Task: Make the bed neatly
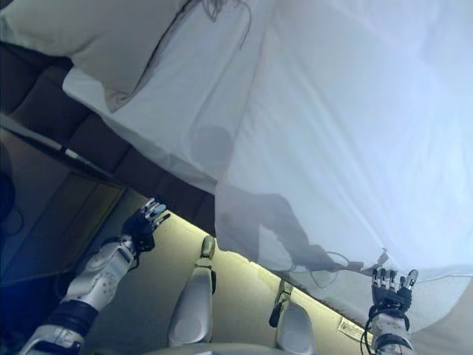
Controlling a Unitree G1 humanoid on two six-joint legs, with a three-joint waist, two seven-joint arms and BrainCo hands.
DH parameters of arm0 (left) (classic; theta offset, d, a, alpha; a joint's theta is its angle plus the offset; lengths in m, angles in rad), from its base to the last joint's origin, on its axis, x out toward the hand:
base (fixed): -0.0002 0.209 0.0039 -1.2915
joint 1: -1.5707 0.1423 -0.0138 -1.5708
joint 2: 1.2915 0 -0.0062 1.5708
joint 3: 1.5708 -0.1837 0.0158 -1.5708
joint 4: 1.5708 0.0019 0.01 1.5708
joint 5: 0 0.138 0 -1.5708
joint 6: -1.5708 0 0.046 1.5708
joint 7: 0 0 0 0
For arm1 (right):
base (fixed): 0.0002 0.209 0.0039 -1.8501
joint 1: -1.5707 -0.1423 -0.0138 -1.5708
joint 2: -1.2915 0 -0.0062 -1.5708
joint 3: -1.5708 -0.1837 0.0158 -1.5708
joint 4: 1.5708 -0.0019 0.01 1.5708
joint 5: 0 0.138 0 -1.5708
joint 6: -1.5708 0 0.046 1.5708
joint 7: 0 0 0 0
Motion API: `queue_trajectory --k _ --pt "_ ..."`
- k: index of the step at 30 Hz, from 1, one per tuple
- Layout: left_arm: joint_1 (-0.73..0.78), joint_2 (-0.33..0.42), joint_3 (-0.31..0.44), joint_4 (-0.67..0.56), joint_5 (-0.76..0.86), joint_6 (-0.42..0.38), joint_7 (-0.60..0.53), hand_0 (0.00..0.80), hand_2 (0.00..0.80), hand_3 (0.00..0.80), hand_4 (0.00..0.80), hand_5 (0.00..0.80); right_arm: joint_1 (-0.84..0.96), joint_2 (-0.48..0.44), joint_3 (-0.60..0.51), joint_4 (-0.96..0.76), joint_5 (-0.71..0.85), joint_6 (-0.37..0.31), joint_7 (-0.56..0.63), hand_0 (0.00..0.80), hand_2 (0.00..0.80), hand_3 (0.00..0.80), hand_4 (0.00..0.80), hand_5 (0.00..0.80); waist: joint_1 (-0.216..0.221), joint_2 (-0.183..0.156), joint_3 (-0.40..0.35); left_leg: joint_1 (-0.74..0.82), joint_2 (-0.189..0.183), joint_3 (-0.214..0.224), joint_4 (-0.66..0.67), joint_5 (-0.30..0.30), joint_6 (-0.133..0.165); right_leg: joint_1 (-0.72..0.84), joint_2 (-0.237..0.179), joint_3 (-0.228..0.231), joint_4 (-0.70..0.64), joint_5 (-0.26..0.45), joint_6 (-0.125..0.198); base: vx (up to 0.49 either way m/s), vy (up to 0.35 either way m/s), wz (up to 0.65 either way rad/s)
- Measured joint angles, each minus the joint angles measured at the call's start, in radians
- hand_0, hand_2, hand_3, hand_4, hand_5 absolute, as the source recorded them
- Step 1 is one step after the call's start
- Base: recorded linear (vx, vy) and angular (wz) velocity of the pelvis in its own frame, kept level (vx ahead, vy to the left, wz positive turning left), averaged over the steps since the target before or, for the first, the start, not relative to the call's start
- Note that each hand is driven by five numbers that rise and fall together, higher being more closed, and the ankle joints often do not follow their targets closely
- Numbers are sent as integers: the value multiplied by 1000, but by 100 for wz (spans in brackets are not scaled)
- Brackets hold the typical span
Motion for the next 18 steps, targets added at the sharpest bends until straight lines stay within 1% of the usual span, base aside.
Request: queue_trajectory --k 4,8,11,14,18 --pt "0 1 -1 -4 0 0 8 0 0 0 0 0 -7 3 0 -2 26 1 3 0 0 0 0 0 0 3 5 -49 -25 -5 6 7 13 -43 -19 2 1 10 8 -5 16 7" --pt "9 0 0 -4 0 -6 15 0 0 0 0 0 -5 25 0 -25 42 -1 6 0 0 0 0 0 -4 2 8 -52 -42 -1 12 -1 20 -49 -38 14 -2 13 15 31 67 -3" --pt "7 0 0 -5 0 -18 15 0 0 0 0 0 -5 41 -1 -22 49 -1 7 0 0 0 0 0 -7 -1 10 -48 -44 4 16 -8 21 -53 -42 30 -2 16 19 6 72 -10" --pt "5 0 0 -1 -4 -36 15 0 0 0 0 0 -6 42 -20 36 53 8 15 0 0 0 0 0 -13 -1 10 -48 -47 19 16 -10 25 -63 -49 43 -2 19 24 -32 45 -10" --pt "5 -1 -1 13 -28 -64 16 0 0 0 0 0 -4 42 -63 101 52 21 12 0 0 0 0 0 -31 1 12 -52 -50 22 15 -11 25 -81 -53 59 9 19 24 -41 51 -9"
